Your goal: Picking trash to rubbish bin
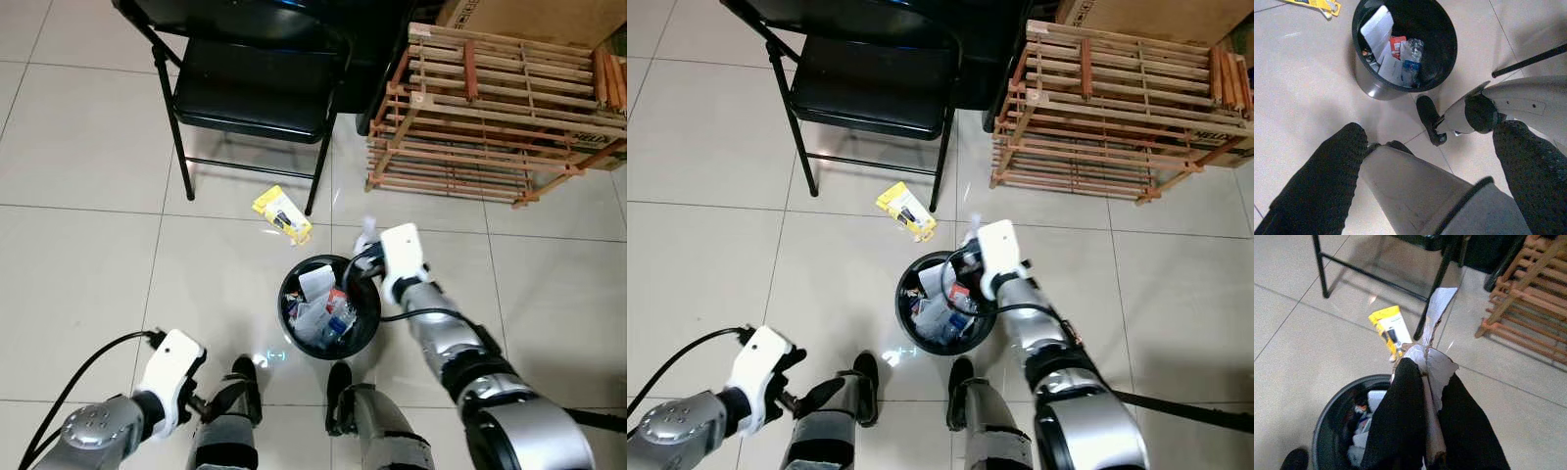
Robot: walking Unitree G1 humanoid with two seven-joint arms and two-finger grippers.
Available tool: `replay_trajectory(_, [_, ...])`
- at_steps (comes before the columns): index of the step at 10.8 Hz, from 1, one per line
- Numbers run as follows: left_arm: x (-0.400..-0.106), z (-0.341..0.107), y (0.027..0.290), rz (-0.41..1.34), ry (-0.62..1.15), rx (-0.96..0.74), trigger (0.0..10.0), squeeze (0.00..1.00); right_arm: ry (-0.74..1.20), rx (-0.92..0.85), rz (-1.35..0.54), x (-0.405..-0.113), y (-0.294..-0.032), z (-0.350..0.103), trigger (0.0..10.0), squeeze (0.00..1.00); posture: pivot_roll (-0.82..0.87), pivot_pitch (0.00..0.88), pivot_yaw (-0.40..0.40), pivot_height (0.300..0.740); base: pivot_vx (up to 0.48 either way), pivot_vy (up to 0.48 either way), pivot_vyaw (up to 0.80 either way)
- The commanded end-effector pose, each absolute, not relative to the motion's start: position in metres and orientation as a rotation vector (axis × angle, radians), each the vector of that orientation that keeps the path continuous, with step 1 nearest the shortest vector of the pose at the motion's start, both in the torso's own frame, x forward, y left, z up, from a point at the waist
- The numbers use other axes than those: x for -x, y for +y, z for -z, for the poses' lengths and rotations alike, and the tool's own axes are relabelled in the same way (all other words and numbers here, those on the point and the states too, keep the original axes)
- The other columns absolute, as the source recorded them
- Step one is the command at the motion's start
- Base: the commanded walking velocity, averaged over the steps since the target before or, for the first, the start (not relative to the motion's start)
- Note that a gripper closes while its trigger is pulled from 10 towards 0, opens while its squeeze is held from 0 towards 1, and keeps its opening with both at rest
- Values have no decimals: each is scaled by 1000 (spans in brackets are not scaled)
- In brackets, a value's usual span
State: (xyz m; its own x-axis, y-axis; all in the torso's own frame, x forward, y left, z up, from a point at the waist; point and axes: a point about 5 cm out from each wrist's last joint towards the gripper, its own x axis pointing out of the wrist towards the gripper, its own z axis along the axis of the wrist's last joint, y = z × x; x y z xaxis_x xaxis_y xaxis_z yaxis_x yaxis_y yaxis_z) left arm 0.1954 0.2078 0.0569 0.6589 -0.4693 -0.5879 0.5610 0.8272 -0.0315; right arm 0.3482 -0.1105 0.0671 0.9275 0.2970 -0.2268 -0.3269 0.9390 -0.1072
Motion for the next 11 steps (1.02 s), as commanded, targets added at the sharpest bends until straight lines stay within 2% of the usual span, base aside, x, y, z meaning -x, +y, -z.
replay_trajectory(1, [-189, -43, 209, 598, 673, -153, 10000, 0, 283, 154, -339, -341, -109, -53, 10000, 0, 528, 449, -112, 740, 0, 0, 0])
replay_trajectory(8, [-202, -25, 212, 591, 681, -158, 10000, 0, 417, 58, -575, -312, -71, -25, 10000, 0, 537, 461, -117, 740, 0, 0, 0])
replay_trajectory(11, [-206, -17, 223, 585, 692, -162, 10000, 0, 432, 43, -663, -296, -50, -15, 10000, 0, 534, 457, -115, 740, 0, 0, 0])
